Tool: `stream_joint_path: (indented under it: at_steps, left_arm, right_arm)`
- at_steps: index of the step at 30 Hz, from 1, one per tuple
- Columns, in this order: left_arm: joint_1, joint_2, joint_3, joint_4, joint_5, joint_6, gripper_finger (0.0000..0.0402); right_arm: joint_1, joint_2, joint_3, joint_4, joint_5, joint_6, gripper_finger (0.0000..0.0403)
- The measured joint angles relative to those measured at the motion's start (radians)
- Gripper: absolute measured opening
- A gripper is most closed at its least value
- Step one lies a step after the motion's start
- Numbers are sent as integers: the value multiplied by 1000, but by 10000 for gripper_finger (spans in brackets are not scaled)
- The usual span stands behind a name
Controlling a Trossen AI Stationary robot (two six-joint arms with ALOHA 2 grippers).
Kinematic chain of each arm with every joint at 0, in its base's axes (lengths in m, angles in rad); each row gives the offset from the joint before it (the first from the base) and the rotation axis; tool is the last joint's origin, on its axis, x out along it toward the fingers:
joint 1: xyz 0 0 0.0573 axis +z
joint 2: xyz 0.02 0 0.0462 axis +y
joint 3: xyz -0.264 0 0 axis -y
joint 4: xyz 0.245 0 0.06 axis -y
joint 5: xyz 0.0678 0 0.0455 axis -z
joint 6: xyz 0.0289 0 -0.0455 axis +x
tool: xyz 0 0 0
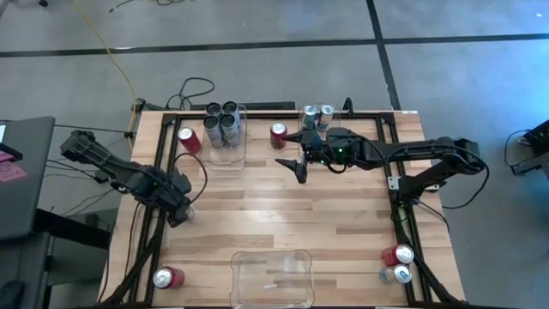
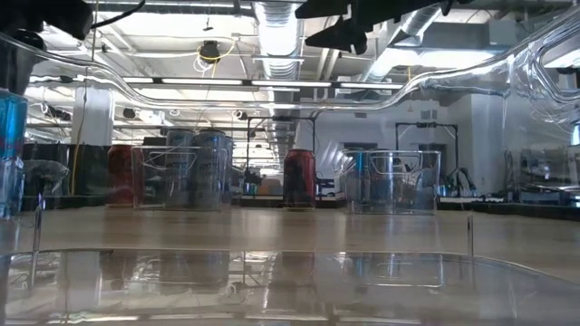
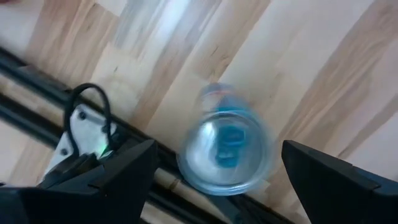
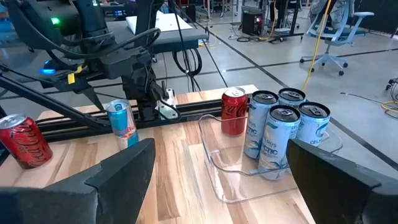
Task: Sort soda cans
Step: Put the left blue soda can into the top right transparent bin
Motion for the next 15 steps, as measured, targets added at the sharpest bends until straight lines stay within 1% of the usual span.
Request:
stream_joint_path:
  at_steps: [10,15]
  left_arm:
    - [-13,-1,-5,0,-13,-18,341]
    - [-13,-1,-76,29,-6,-19,341]
  right_arm:
    - [0,0,0,-1,0,0,380]
    - [0,0,0,-1,0,-1,380]
